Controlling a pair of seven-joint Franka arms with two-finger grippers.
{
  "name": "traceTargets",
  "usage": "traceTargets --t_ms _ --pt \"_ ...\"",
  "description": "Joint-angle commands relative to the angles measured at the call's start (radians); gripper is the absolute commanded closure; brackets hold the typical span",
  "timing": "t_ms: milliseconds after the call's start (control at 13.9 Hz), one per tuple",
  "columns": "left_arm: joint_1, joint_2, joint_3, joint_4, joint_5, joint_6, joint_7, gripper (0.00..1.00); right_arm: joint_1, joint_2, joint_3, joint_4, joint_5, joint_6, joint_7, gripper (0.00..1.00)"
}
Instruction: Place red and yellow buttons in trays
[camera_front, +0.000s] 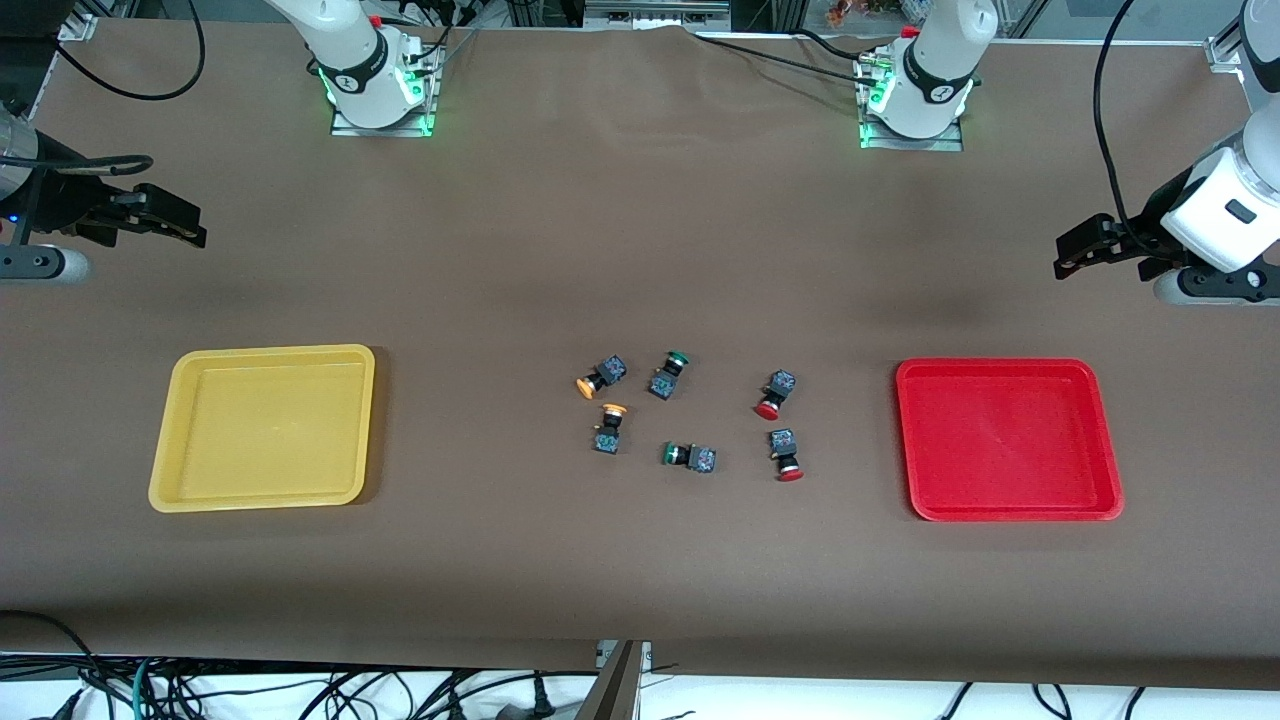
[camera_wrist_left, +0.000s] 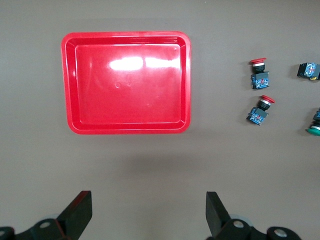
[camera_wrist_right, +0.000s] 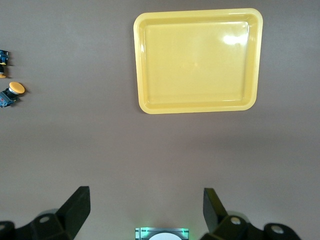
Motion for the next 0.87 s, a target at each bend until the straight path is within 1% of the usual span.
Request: traceTargets --t_ms 0,288,577,793 --pt "0.005 0.011 0.001 0.027 -0.024 -0.011 0.010 0.00 -0.009 0.014 0.008 0.023 -0.010 -0.003 -0.019 0.00" --pt "0.003 0.019 0.001 0.025 -0.024 -0.005 0.009 0.00 -0.008 0.034 0.008 0.023 -0.010 0.001 -0.011 0.00" --pt "-0.021 0.062 -0.010 0.025 -0.045 0.038 -0.005 0.00 -0.003 0.057 0.009 0.018 -0.010 0.029 -0.011 0.00" --pt "-0.029 0.062 -0.022 0.027 -0.047 0.042 -0.048 0.00 -0.002 0.123 0.012 0.018 -0.006 0.034 -0.010 0.00"
